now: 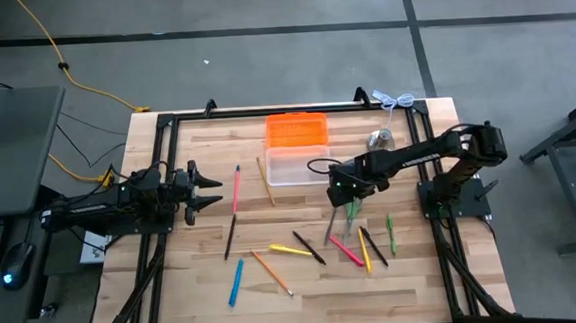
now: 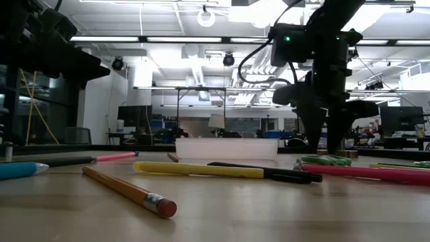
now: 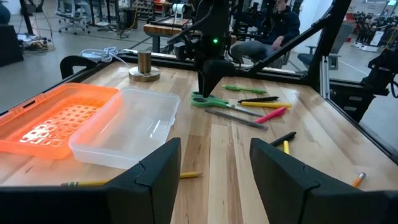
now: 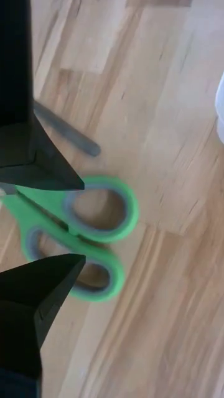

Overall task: Pick & place school supplies into a supply box
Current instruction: Put the green scissors into the supply box

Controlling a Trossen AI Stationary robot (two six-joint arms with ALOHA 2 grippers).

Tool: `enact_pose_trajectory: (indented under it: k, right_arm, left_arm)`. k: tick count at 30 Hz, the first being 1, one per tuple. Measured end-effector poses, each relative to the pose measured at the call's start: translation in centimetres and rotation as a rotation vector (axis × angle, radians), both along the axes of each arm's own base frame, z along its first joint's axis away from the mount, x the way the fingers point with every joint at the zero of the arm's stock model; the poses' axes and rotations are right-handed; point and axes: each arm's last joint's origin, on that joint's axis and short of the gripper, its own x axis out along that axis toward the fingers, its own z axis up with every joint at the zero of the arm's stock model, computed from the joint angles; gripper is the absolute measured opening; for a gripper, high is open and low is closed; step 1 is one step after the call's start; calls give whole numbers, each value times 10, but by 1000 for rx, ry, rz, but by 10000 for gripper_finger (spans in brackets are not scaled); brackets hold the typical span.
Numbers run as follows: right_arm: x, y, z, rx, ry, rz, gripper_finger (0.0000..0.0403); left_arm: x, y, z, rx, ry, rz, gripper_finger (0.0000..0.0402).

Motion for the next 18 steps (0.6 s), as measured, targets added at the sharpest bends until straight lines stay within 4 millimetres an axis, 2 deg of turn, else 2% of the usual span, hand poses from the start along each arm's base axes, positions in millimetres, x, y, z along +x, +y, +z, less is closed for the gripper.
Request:
enact_pose_trajectory:
  k: [18]
  right_arm:
    - [6, 0, -23, 18, 83, -7, 156]
  left_arm:
    - [0, 0, 0, 11, 0, -1, 223]
